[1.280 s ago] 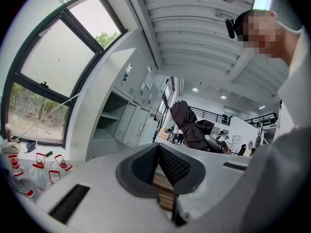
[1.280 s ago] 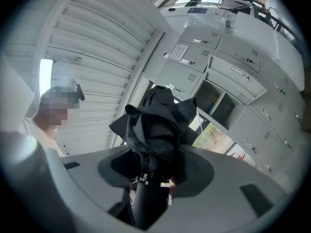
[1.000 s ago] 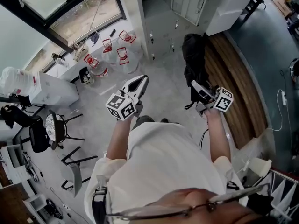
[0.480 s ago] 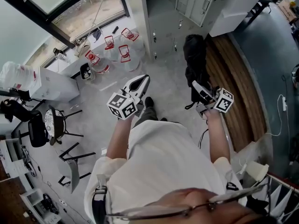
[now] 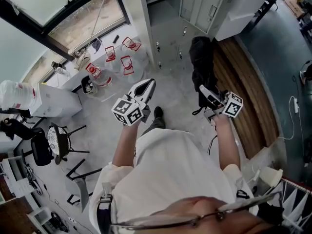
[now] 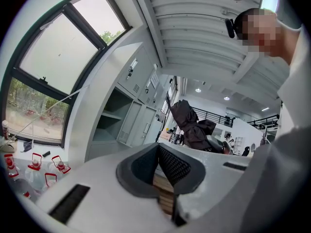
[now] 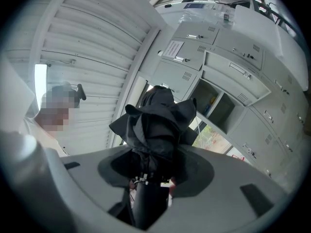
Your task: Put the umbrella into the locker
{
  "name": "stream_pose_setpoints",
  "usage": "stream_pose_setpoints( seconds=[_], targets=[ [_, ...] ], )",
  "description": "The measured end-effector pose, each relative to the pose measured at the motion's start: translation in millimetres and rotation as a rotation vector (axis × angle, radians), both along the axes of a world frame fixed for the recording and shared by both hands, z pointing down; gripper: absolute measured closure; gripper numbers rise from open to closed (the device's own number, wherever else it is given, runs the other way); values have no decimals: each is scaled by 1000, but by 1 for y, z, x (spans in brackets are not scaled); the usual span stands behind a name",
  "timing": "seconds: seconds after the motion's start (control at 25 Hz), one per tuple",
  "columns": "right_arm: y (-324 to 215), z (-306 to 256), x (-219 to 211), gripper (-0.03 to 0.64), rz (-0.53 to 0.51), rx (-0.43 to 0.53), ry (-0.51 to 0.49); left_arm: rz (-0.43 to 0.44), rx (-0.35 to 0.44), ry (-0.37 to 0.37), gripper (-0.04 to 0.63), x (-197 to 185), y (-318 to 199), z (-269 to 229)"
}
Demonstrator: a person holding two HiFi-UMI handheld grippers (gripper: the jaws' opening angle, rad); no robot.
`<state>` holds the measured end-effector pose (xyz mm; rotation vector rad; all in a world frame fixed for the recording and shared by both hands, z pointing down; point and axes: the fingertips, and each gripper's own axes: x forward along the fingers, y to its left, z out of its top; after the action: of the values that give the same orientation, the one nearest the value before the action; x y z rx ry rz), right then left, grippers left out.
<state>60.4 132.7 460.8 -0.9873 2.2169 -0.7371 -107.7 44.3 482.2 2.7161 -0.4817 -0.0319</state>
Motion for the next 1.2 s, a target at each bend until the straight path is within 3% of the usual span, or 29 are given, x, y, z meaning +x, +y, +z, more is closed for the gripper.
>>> stream_pose_setpoints(
  seconds=[0.8, 1.2],
  targets=[
    [-108, -10, 14, 414, 132, 8, -24, 160, -19, 23, 591, 39, -137, -2],
    [-155, -14, 12, 416, 172, 35, -29, 196, -11, 22, 591, 35, -189, -1]
  ],
)
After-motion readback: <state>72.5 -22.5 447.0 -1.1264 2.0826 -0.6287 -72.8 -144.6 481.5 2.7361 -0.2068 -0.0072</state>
